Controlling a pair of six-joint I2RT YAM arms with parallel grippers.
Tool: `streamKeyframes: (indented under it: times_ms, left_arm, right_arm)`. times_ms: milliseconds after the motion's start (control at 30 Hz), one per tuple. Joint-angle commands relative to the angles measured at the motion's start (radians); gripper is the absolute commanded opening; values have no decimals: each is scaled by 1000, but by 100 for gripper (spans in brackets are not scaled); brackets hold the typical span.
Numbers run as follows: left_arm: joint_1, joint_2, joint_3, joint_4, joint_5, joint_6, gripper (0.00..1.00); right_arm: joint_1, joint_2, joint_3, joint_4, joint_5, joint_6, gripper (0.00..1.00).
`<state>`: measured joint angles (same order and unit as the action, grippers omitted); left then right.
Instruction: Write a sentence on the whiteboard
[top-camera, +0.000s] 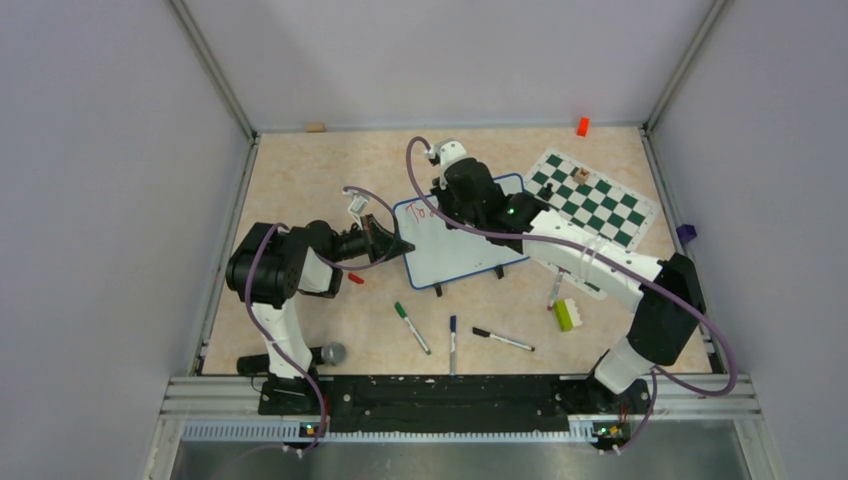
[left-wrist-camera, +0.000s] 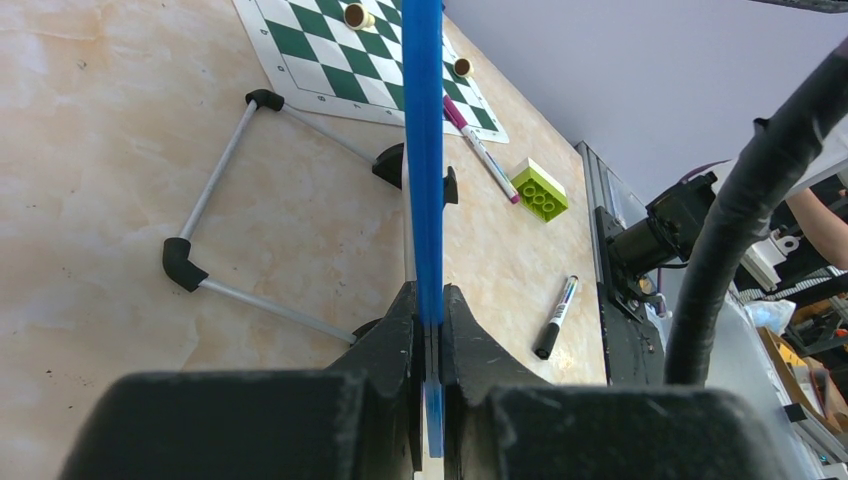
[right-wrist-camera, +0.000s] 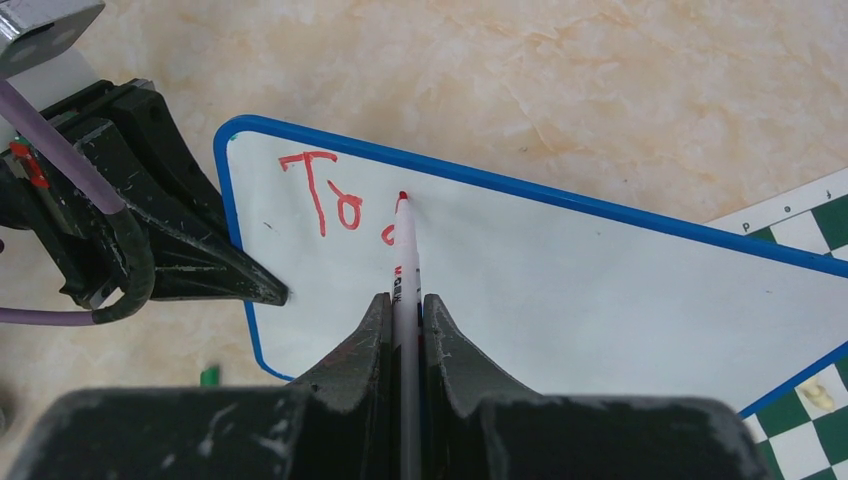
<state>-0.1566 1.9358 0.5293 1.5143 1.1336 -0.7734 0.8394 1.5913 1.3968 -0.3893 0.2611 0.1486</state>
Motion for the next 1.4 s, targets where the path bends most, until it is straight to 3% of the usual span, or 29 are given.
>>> streamKeyframes:
  times_ms: [0,1367]
  left_arm:
    - [-11,-6,-2,106,87,63,0]
    - [-11,-8,-2,105,86,61,0]
  right_arm:
    - [-26,16,46,40,37,-17,0]
    - [-26,-76,-78,1,-26,11,0]
